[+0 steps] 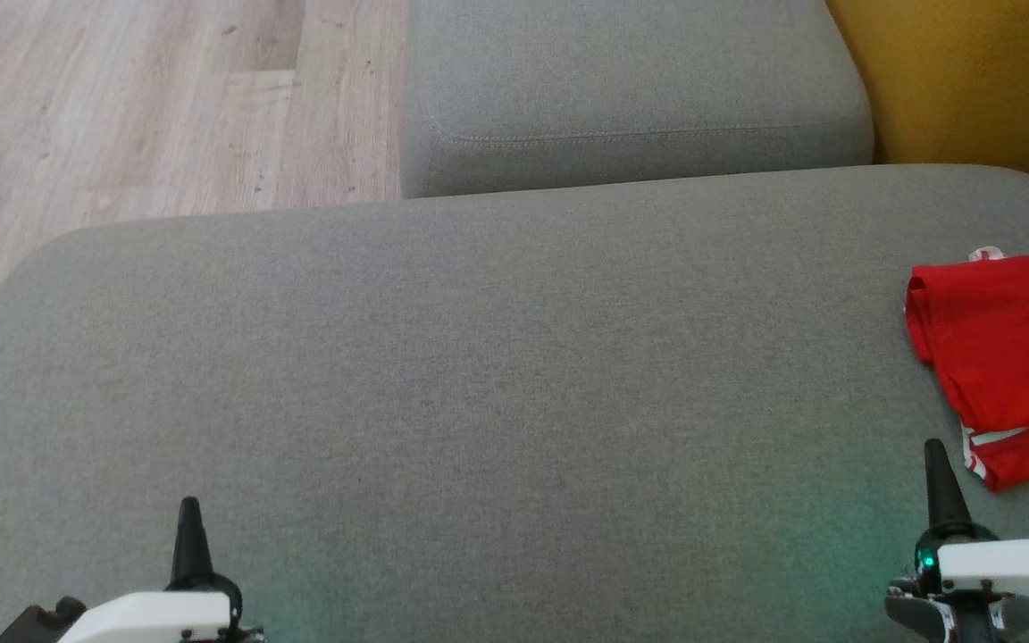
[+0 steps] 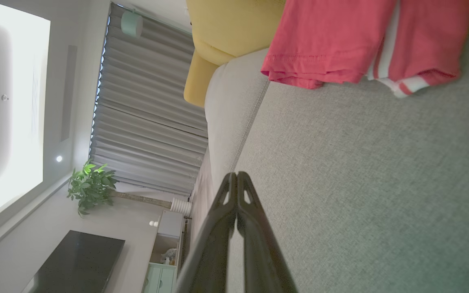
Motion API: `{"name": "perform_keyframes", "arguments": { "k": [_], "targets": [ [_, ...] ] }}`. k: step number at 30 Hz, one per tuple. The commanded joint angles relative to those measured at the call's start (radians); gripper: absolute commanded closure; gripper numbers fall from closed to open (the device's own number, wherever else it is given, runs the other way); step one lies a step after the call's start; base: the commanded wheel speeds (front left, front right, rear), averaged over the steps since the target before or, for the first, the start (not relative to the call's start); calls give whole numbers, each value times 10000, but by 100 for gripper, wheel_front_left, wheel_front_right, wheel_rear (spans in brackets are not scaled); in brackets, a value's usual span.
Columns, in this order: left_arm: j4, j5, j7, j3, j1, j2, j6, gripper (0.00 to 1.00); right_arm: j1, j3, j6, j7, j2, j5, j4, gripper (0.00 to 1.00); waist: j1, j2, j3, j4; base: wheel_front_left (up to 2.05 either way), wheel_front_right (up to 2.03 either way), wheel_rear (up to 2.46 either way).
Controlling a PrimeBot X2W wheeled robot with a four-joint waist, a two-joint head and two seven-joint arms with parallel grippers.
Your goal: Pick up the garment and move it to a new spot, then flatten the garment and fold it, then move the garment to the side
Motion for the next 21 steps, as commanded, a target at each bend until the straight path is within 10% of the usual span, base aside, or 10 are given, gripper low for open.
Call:
{"name": "perform_keyframes", "arguments": {
  "k": [1, 21],
  "targets": [
    [-239, -271, 91, 327, -613, 126, -94, 100, -633, 108, 62, 69, -34, 285, -299, 100, 0, 0, 18, -1, 0, 0, 0],
    [-2, -2857, 725, 863, -1433, 101, -564, 100, -1374, -206, 74, 688, 15, 2697, -244, 100, 0, 0, 376, -34, 0, 0, 0]
  ]
}}
